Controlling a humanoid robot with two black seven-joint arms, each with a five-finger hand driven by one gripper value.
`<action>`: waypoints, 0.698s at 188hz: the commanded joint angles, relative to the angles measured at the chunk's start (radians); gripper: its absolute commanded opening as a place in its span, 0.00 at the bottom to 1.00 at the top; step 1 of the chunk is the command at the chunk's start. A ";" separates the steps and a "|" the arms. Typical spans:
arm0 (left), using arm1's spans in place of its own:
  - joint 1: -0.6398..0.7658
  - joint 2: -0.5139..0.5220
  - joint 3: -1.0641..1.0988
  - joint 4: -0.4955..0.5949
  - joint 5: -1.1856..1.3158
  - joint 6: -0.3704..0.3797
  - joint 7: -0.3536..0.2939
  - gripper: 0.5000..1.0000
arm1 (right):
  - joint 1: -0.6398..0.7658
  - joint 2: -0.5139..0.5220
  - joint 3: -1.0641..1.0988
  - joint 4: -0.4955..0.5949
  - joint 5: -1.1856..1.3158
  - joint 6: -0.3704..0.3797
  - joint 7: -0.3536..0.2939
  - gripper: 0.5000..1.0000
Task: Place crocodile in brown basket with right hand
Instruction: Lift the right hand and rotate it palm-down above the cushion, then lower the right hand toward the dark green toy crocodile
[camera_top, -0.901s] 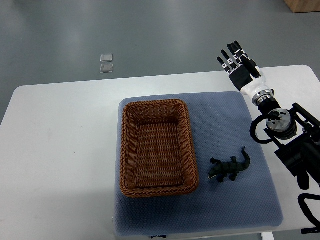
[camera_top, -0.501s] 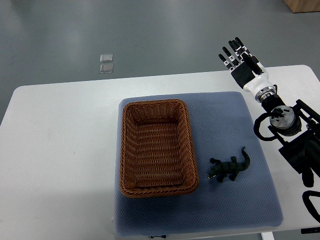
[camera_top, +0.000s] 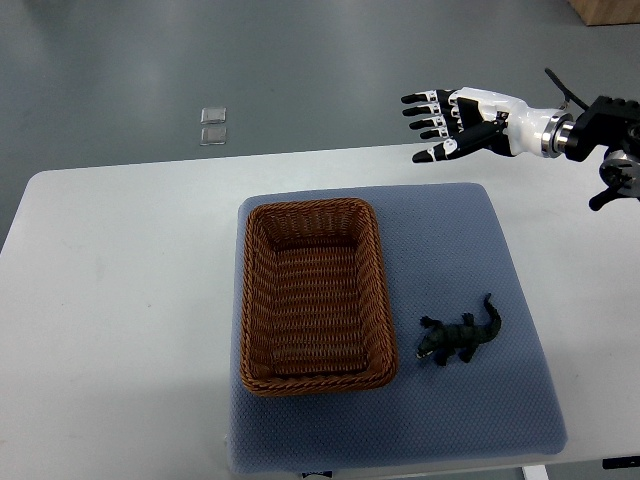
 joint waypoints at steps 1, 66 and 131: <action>0.000 0.000 0.000 0.000 0.000 -0.004 0.000 1.00 | 0.157 -0.070 -0.207 0.070 -0.121 0.064 -0.076 0.86; 0.000 0.000 0.000 0.000 -0.001 -0.007 0.002 1.00 | 0.552 -0.175 -0.638 0.283 -0.126 0.117 -0.238 0.86; 0.000 0.000 0.001 0.000 0.000 -0.010 0.003 1.00 | 0.493 -0.304 -0.626 0.413 0.011 0.117 -0.229 0.86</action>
